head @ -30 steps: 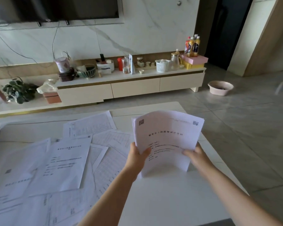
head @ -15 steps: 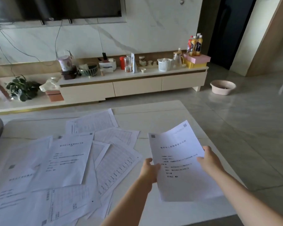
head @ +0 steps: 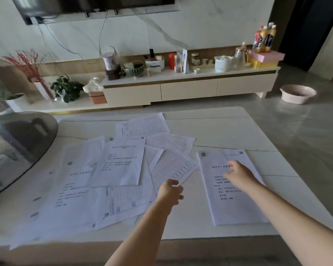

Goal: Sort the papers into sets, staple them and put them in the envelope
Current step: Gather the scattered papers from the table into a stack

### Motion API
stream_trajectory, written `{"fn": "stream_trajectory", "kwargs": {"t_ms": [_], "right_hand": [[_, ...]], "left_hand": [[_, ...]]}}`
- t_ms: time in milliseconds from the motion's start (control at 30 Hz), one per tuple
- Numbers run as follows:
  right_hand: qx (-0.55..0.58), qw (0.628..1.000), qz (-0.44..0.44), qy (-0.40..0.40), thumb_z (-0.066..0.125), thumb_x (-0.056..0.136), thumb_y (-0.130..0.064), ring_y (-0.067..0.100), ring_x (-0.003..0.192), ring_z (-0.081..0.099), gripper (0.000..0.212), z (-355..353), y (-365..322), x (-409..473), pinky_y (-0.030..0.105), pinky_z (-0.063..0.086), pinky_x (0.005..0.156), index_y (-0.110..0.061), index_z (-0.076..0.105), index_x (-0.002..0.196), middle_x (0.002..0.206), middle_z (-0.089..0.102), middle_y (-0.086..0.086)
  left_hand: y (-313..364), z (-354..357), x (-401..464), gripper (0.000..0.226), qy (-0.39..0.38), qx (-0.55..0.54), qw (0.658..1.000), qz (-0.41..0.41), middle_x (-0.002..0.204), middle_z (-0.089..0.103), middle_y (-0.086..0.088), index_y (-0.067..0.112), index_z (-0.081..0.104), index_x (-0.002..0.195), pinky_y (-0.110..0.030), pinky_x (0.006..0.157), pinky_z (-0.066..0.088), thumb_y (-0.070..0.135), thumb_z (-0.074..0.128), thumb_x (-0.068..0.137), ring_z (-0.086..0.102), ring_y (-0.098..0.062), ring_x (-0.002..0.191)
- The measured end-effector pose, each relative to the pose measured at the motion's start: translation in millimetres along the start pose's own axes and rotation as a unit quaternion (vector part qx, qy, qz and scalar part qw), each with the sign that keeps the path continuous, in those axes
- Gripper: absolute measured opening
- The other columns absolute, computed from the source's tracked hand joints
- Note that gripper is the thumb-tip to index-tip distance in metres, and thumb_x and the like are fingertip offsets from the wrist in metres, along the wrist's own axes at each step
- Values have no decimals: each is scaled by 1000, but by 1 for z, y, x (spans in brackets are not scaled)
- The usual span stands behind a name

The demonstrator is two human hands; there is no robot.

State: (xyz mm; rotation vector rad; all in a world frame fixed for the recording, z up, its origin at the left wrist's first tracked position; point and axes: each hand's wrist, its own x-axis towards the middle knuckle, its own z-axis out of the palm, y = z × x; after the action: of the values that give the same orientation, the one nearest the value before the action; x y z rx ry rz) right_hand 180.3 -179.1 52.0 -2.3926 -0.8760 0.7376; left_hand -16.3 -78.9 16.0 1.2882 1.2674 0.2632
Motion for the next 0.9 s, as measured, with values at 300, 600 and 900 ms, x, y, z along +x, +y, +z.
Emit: {"fn": "stream_trajectory", "kwargs": {"t_ms": [300,600,900], "right_hand": [[66,991,-67,-99,60,91,-18,25,123,50,49,104,-142,-10,33,39,100,-7,45,137,137,50,11],[124,982,-1,-140,56,81,-4,17,65,32,20,221,-193,54,29,24,62,-14,43,70,73,33,5],[160,983,39,-87,69,82,-14,31,93,64,37,247,-196,81,40,53,85,3,59,113,107,66,18]], "left_hand": [[-21,-174,7,37,130,60,989,24,101,66,-15,11,59,122,-30,74,50,12,61,84,64,-30,89],[-55,-257,92,43,247,193,950,10,133,55,-11,14,49,135,-36,97,46,8,45,93,57,-28,112],[-59,-262,127,50,291,213,933,-16,125,58,-10,16,42,139,-34,84,46,20,57,91,58,-24,103]]}}
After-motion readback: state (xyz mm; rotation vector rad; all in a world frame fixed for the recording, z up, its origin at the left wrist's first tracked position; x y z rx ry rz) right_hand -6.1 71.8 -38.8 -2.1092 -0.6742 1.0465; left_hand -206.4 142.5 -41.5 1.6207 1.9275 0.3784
